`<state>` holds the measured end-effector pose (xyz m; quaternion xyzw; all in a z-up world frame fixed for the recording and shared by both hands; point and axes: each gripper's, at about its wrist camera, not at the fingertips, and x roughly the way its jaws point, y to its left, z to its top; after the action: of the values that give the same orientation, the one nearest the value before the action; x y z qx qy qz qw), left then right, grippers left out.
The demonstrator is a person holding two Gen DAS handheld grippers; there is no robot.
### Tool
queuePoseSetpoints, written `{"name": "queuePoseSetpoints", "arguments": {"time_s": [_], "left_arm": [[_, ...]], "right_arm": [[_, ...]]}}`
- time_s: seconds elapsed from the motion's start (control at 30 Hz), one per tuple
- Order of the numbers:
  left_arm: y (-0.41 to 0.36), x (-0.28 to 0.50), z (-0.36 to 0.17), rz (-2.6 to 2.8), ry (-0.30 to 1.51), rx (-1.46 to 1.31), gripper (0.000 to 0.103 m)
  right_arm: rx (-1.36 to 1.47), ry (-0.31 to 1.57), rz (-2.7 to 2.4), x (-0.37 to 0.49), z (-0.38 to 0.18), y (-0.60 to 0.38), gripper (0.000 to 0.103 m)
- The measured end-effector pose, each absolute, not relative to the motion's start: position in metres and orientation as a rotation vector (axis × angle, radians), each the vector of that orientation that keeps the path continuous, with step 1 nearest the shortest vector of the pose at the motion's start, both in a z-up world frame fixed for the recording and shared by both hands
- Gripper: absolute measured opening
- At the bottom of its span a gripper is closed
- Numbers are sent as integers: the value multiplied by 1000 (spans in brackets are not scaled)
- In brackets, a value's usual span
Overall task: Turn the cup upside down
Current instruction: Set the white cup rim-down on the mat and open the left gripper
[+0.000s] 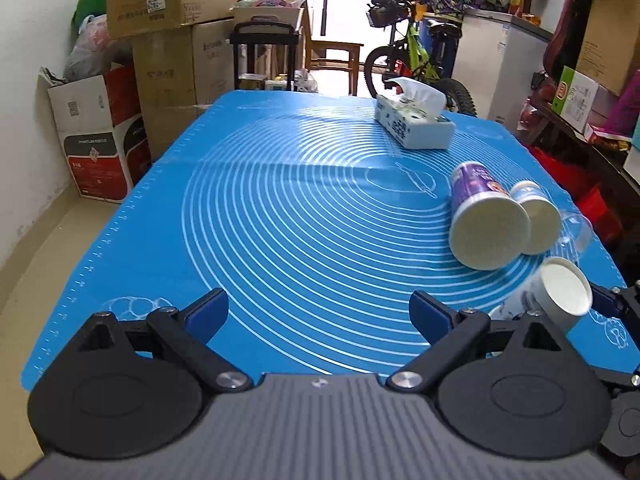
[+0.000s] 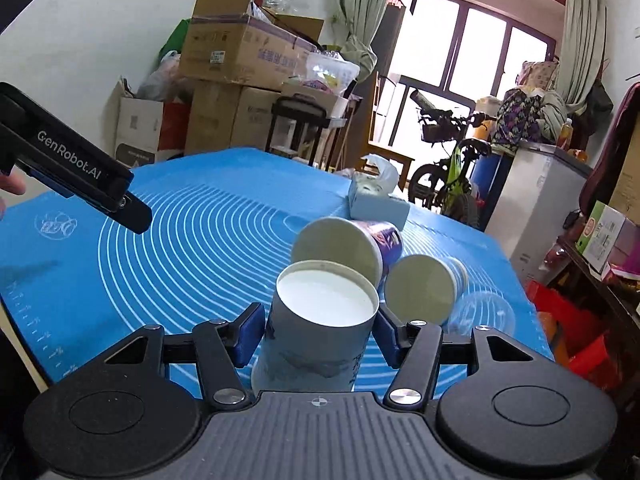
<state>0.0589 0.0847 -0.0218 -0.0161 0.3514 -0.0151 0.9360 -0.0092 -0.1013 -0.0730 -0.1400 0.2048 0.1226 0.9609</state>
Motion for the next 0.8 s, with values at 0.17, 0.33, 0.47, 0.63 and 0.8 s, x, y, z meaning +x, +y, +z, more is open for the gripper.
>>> {"name": "queuePoseSetpoints", "arguments": {"time_s": [0.17, 0.33, 0.47, 0.63, 0.8], "left_arm": [[75, 55, -22, -55, 715, -12, 96], [69, 50, -19, -67, 697, -17, 96], [64, 45, -16, -76, 682, -30, 96], [55, 29, -10, -80, 653, -38, 96], [43, 6, -9, -96, 643, -36, 96]], "right_arm": [[-233, 455, 256, -11, -71, -107, 69], [-192, 461, 270, -16, -64, -115, 81], [-139, 465, 265, -22, -54, -128, 83], [-54, 470, 246, -37, -40, -154, 84], [-26, 462, 195, -55, -30, -175, 86]]}}
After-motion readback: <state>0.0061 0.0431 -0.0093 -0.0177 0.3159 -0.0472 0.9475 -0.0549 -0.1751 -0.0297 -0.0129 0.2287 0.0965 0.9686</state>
